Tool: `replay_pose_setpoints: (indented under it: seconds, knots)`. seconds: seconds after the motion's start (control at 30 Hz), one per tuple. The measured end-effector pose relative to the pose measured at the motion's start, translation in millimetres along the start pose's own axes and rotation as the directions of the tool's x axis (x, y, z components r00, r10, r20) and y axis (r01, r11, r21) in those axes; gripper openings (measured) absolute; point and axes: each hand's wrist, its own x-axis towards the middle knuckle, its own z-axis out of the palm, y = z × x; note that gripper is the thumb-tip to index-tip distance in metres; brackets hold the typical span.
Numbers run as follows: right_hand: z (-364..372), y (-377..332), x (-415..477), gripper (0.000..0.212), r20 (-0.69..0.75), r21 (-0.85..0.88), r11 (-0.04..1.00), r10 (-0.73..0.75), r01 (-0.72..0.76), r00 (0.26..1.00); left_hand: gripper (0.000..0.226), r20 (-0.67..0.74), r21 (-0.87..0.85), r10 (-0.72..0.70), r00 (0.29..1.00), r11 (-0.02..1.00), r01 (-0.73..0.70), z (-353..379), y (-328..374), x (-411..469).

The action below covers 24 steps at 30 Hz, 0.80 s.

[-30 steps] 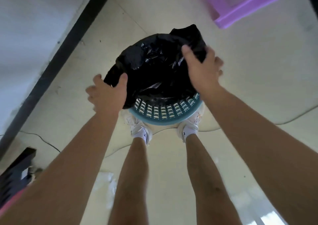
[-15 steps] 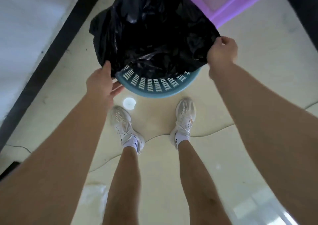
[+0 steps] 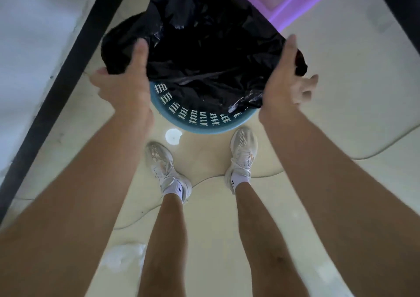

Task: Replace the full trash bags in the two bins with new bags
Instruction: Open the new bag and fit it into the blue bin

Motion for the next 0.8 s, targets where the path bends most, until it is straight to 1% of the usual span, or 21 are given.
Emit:
replay_pose_setpoints:
  seconds: [0.03,0.07,0.1,0.13,0.17,0.2,0.23,0.3,0.33,0.37,0.4,0.43,0.5,0.53,0.57,0.63,0.67,0.7,0.73,0.8]
  knots:
    - [5,7,-10,0.118,0.026,-0.03,0.999,0.044,-0.043,0.999,0.089,-0.002,0.006,-0.056,0.998,0.998,0.056,8,-7,-7]
    - [11,14,-17,0.122,0.051,-0.064,0.994,0.098,-0.094,0.994,0.09,0.0,0.009,-0.137,0.991,0.99,0.137,15,-13,-14]
    - [15,19,-24,0.116,0.062,-0.088,0.988,0.135,-0.129,0.989,0.086,-0.01,0.005,-0.208,0.978,0.978,0.208,20,-21,-16]
    - [18,23,-25,0.101,0.064,-0.088,0.988,0.134,-0.128,0.989,0.076,-0.02,-0.006,-0.25,0.968,0.968,0.25,22,-27,-14]
    - [18,28,-23,0.082,0.082,-0.076,0.992,0.109,-0.103,0.991,0.06,-0.013,-0.023,-0.262,0.965,0.965,0.262,23,-33,-11]
    - [18,32,-20,0.069,0.119,-0.058,0.996,0.08,-0.074,0.99,0.036,0.008,-0.022,-0.248,0.969,0.969,0.248,21,-36,-6]
    - [17,33,-19,0.062,0.161,-0.055,0.998,0.051,-0.042,0.986,0.018,0.021,0.0,-0.235,0.972,0.972,0.235,19,-37,-3]
    - [13,30,-17,0.051,0.16,-0.019,0.999,0.031,-0.028,0.987,0.023,0.019,0.009,-0.211,0.977,0.977,0.211,14,-40,3]
    - [12,30,-14,0.049,0.133,0.005,0.998,0.06,-0.062,0.989,0.025,-0.019,-0.015,-0.189,0.982,0.982,0.188,11,-40,2]
    - [11,28,-14,0.052,0.122,0.009,0.996,0.092,-0.094,0.988,0.023,-0.065,-0.033,-0.156,0.986,0.988,0.154,10,-41,1]
    - [10,26,-16,0.061,0.132,-0.017,0.995,0.099,-0.098,0.986,0.019,-0.093,-0.03,-0.122,0.988,0.992,0.119,10,-40,-5]
    - [10,25,-22,0.074,0.163,-0.056,0.994,0.097,-0.089,0.982,0.017,-0.106,-0.011,-0.089,0.99,0.996,0.088,8,-42,-10]
    - [13,24,-30,0.099,0.214,-0.159,0.985,0.101,-0.067,0.972,0.02,-0.095,0.008,-0.092,0.991,0.996,0.093,2,-51,-17]
    - [15,23,-32,0.101,0.223,-0.209,0.976,0.11,-0.062,0.969,0.021,-0.091,0.018,-0.109,0.99,0.994,0.111,-3,-57,-21]
    - [16,22,-32,0.093,0.228,-0.235,0.97,0.11,-0.055,0.967,0.022,-0.094,0.032,-0.117,0.989,0.992,0.121,-7,-64,-24]
    - [15,22,-27,0.06,0.259,-0.254,0.967,0.063,0.004,0.964,0.023,-0.104,0.063,-0.139,0.985,0.987,0.146,-16,-77,-30]
    - [14,27,-22,0.055,0.285,-0.249,0.968,0.043,0.031,0.958,0.023,-0.111,0.065,-0.16,0.981,0.984,0.168,-19,-83,-33]
    - [13,30,-19,0.058,0.296,-0.235,0.971,0.036,0.037,0.955,0.02,-0.116,0.058,-0.181,0.977,0.98,0.188,-22,-88,-36]
    - [9,32,-20,0.059,0.269,-0.198,0.98,0.03,0.025,0.963,0.015,-0.121,0.05,-0.205,0.971,0.976,0.212,-25,-93,-37]
    - [3,34,-20,0.054,0.197,-0.136,0.991,0.028,-0.001,0.98,0.009,-0.125,0.052,-0.252,0.96,0.964,0.26,-29,-101,-40]
